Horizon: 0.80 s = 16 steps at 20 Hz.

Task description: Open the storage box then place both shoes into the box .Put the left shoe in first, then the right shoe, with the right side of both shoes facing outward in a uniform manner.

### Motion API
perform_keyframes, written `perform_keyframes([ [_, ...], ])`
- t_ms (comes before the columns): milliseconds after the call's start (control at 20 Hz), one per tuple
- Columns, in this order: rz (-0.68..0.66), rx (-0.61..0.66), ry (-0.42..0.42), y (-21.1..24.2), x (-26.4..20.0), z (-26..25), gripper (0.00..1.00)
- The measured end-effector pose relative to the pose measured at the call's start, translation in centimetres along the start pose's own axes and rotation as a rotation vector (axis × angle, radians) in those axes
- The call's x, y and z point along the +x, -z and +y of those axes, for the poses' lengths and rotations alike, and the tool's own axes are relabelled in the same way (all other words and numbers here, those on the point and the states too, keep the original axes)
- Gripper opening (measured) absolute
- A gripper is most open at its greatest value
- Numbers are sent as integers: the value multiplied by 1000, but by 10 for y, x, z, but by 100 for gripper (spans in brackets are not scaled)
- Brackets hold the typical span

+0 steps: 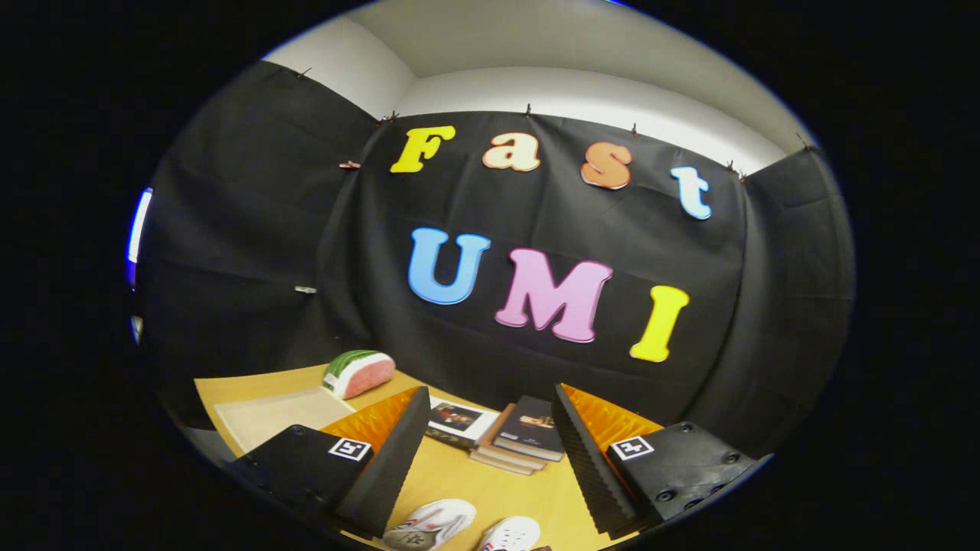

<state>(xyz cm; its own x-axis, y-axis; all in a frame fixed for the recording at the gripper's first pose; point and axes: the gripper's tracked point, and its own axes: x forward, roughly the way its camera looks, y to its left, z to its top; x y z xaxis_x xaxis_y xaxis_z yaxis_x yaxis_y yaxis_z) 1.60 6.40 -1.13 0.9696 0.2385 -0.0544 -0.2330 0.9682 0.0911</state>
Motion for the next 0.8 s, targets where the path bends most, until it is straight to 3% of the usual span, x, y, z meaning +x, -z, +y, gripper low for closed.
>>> perform_keyframes([
  [550, 379, 410, -506, 89, 4, 93, 98],
  [800, 588, 736, -626, 138, -6, 125, 98],
])
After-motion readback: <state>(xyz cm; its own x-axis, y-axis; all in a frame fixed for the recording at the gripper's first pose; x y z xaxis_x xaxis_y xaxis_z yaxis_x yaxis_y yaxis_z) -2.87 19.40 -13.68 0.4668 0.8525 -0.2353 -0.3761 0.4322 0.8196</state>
